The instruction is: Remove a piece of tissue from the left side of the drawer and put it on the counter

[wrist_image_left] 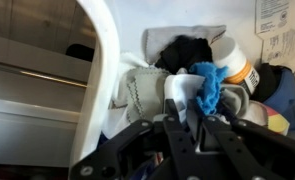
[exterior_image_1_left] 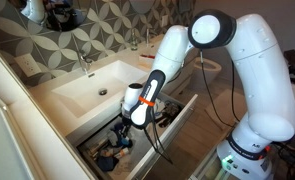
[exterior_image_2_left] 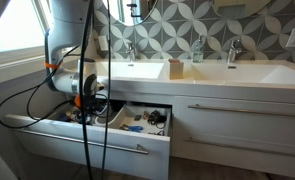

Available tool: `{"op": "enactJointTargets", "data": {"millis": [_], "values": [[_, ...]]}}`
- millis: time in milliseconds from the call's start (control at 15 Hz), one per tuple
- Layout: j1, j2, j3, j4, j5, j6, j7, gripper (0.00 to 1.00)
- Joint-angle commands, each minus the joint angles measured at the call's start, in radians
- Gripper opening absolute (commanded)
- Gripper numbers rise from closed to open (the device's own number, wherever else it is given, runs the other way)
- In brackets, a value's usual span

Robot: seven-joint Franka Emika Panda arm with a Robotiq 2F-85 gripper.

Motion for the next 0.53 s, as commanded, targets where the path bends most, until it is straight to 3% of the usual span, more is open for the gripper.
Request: {"op": "enactJointTargets", "data": {"millis": [0,200,467], "values": [[0.000,0.005,-0.001,0.017,0.033,-0.037,-0.020,0.19],[0.005,-0.001,-0.013,0.012,0.038,-0.046,-0.015,0.18],[0.017,0.000,-0.031,0.015,0.034,-0.027,-0.015,0.24]]}}
